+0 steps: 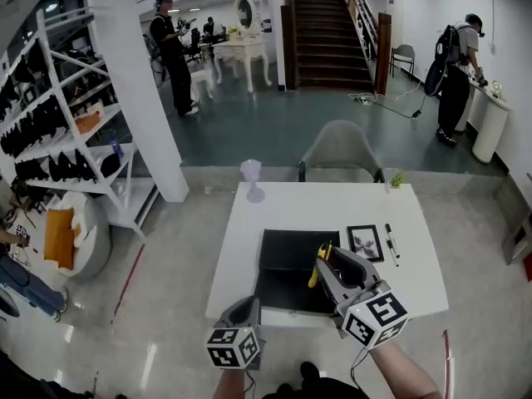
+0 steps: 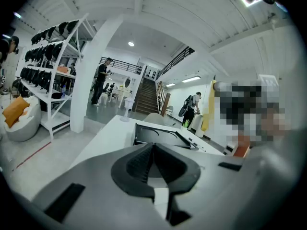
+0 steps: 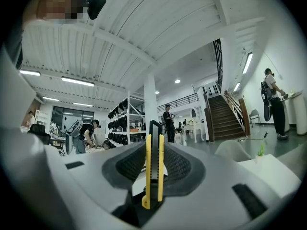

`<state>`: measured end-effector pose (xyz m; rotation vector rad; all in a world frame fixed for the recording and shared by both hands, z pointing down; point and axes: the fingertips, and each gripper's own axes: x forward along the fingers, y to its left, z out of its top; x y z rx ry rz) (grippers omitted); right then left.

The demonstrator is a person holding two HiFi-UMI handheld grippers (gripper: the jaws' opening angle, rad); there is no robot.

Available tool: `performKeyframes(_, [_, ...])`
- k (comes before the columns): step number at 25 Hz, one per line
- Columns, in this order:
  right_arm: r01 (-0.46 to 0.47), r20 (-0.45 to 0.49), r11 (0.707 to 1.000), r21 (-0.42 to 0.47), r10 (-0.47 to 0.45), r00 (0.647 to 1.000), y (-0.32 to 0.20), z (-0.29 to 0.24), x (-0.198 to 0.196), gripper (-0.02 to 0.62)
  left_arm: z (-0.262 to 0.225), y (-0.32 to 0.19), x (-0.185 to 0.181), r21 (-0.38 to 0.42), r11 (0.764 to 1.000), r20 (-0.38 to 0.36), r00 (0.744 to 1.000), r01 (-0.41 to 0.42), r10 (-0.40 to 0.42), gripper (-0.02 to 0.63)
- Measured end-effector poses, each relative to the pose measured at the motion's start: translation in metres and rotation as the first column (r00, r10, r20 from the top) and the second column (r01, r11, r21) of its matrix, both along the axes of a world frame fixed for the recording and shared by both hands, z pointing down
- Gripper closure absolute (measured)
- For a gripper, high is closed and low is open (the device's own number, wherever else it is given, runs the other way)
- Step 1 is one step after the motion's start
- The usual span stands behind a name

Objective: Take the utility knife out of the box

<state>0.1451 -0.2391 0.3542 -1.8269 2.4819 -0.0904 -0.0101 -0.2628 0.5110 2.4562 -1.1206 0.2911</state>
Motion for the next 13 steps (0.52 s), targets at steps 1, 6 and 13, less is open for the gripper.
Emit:
performKeyframes(1, [0.0, 0.001, 1.0, 0.002, 0.0, 1.0, 0.0006, -0.0005, 0.0005, 0.48, -0.0001, 0.0007, 0.0005, 0.0, 1.0, 0.001, 1.0, 0.0, 0.0, 0.589])
performKeyframes(6, [0.004, 0.01, 1.0, 0.004, -0.004, 1.0, 0.0036, 0.0, 0.0011, 0.48, 0.0001, 0.0035, 0.0012, -0.005, 1.0, -0.002, 1.0, 0.0, 0.0, 0.589])
performKeyframes(13, [0.004, 0.023, 1.0, 0.005, -0.004, 1.0, 0.0065, -0.0014, 0.0063, 0.48, -0.0018, 0.0052, 0.0051, -0.002, 1.0, -0.001, 1.0, 0.001, -0.001, 0.589])
